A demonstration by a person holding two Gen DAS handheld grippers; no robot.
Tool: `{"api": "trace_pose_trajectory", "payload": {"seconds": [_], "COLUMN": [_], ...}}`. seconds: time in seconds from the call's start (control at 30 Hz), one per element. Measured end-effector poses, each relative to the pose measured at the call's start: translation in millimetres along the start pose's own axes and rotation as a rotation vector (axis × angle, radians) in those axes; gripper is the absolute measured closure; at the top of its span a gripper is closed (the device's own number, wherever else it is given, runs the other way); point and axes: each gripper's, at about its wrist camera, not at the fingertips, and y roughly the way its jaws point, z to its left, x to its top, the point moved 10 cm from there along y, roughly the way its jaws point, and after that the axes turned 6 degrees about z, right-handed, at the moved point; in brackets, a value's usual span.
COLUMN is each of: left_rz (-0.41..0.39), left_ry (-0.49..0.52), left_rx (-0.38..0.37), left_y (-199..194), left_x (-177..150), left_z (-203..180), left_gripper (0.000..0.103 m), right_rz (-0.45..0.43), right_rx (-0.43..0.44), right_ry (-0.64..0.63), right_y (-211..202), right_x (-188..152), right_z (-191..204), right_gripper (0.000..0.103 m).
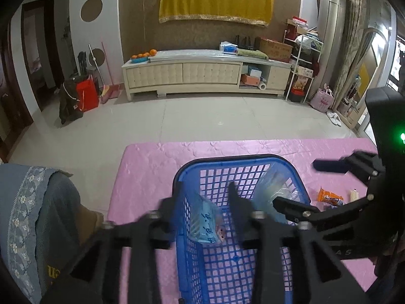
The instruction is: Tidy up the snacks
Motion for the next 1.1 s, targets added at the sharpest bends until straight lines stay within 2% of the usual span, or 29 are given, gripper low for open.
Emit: {"api": "trace_pose_trajectory", "payload": {"seconds": [0.07, 0.2, 0.53, 0.63, 0.9, 1.1], "left_rz": [-0.002, 0.005, 0.007, 0.015, -0.001, -0.023], "left_ry": [0.012, 0.01, 0.046, 0.067, 0.099, 0.155], "left_rx": [0.005, -0.004, -0.028, -0.047, -0.081, -0.069], "left_y": [-3, -13, -50, -63, -95, -116], "left_x": [-3, -10, -27, -35, -51, -65], "left_z": [0, -5, -38, -52, -99, -137], "left_gripper": [0.057, 0.042, 0.036, 0.027, 0.024, 0.024], "right_rz": [-0.019, -0.009, -0.02, -0.035, -0.057, -0.083], "right_rx": [-0.016, 0.018, 0.052, 0.045, 0.043, 0.032], "right_ry": [0.006, 0.051, 0.102, 0.112, 0.146, 0.146], "right_y": [-6, -15, -59, -77, -120, -145], "right_x": [1, -5, -35, -46, -89, -119], "right_z": [-4, -12, -22, -28, -47, -63], "right_gripper": [0.01, 0.01, 0.01, 0.01, 0.01, 0.01]}}
